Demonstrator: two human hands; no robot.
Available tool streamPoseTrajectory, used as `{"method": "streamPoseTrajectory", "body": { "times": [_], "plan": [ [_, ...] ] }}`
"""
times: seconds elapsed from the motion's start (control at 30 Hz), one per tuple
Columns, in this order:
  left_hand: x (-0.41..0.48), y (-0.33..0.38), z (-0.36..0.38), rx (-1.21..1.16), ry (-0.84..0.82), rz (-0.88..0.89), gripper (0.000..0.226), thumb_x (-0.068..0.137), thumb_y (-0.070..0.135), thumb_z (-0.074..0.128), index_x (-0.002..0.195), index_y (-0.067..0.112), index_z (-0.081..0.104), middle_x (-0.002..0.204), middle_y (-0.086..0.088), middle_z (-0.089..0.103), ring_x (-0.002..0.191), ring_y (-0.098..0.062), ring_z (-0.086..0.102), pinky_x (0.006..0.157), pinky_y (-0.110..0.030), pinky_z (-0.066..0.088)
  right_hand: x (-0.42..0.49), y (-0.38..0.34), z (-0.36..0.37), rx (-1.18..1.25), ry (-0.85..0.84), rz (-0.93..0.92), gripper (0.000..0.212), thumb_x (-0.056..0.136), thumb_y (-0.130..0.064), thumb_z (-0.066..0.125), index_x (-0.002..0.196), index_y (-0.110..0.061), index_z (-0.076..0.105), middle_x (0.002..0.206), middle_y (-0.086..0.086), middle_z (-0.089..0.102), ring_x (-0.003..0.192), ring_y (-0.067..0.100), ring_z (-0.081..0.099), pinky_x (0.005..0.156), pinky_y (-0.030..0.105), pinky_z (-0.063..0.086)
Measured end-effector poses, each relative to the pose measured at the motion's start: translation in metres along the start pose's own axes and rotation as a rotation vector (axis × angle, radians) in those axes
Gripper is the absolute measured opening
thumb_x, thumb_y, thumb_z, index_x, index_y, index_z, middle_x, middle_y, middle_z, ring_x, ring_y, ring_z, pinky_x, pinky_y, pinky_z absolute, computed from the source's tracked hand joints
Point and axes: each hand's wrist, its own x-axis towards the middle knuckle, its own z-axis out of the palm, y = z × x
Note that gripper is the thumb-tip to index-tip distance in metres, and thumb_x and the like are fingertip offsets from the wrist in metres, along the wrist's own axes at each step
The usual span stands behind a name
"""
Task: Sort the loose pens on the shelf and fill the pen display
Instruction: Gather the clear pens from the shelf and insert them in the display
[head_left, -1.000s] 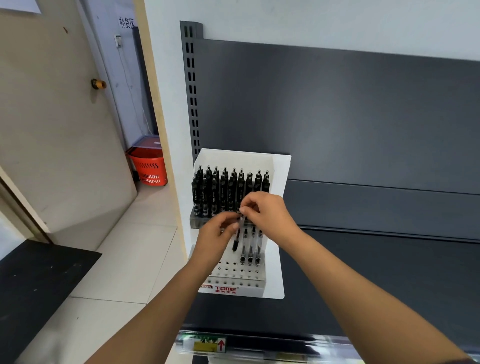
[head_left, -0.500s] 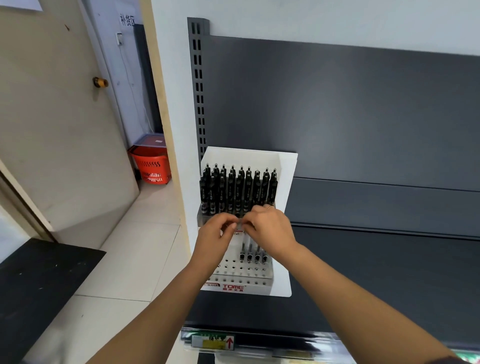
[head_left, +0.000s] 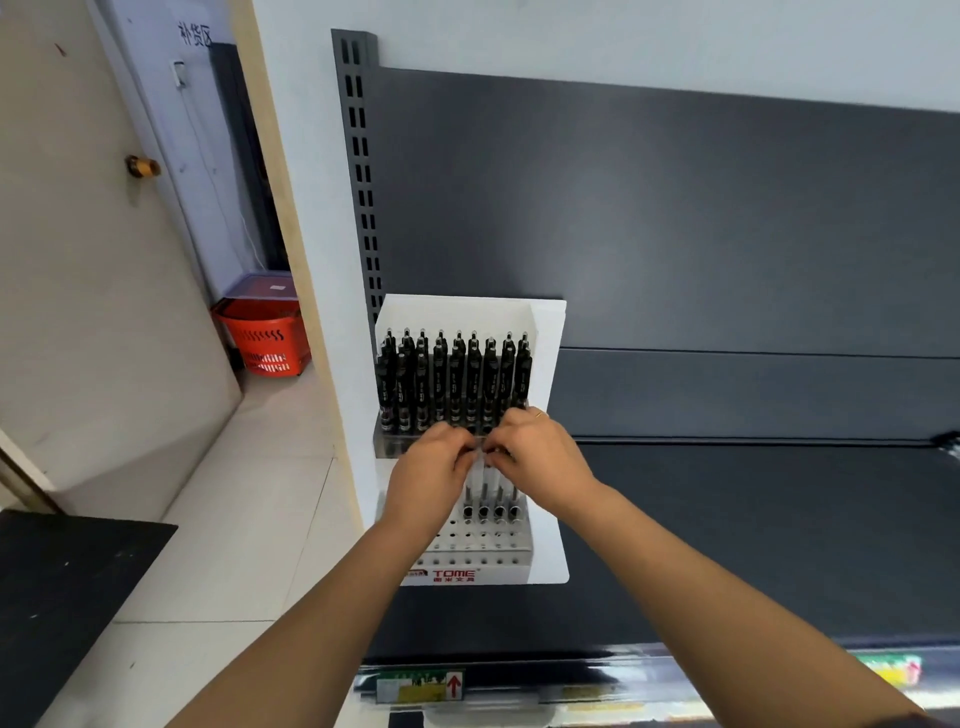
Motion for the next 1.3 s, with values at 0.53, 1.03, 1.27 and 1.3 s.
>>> {"method": "streamPoseTrajectory", "body": {
  "times": [0.53, 1.03, 1.27, 1.3],
  "plan": [
    [0.011, 0.069, 0.017, 0.209, 0.087, 0.379, 0.003, 0.088, 0.018, 0.062, 0.090, 0.018, 0.064, 0.088, 0.004, 0.065, 0.084, -0.023, 0.057, 0.073, -0.036, 0.044, -0.055, 0.077, -0.030, 0.052, 0.248, 0.237, 0.019, 0.095, -0.027, 0.053, 0.105, -0.018, 0.066, 0.106, -0.001, 0.062, 0.099, 0.024, 0.055, 0.084, 0.036, 0.044],
    [0.012, 0.330, 0.228, 0.205, -0.214, 0.539, 0.018, 0.098, 0.029, 0.041, 0.106, 0.025, 0.057, 0.098, 0.010, 0.060, 0.097, -0.015, 0.051, 0.084, -0.029, 0.037, -0.286, 0.327, -0.127, -0.085, 0.199, 0.553, 0.023, 0.095, -0.028, 0.051, 0.109, -0.018, 0.065, 0.108, 0.003, 0.061, 0.099, 0.029, 0.054, 0.077, 0.034, 0.043],
    [0.035, 0.400, 0.301, 0.165, -0.358, 0.572, 0.019, 0.097, 0.030, 0.043, 0.109, 0.025, 0.057, 0.099, 0.010, 0.061, 0.097, -0.013, 0.052, 0.079, -0.027, 0.039, -0.333, 0.409, -0.141, -0.051, 0.164, 0.711, 0.024, 0.096, -0.028, 0.049, 0.114, -0.018, 0.063, 0.112, 0.003, 0.059, 0.107, 0.028, 0.053, 0.075, 0.031, 0.043],
    [0.047, 0.418, 0.327, 0.150, -0.367, 0.592, 0.019, 0.097, 0.030, 0.044, 0.109, 0.026, 0.057, 0.099, 0.011, 0.061, 0.097, -0.013, 0.052, 0.080, -0.027, 0.039, -0.338, 0.437, -0.145, -0.057, 0.148, 0.743, 0.025, 0.096, -0.028, 0.050, 0.116, -0.018, 0.062, 0.113, 0.003, 0.058, 0.108, 0.028, 0.053, 0.076, 0.032, 0.044]
  ]
}}
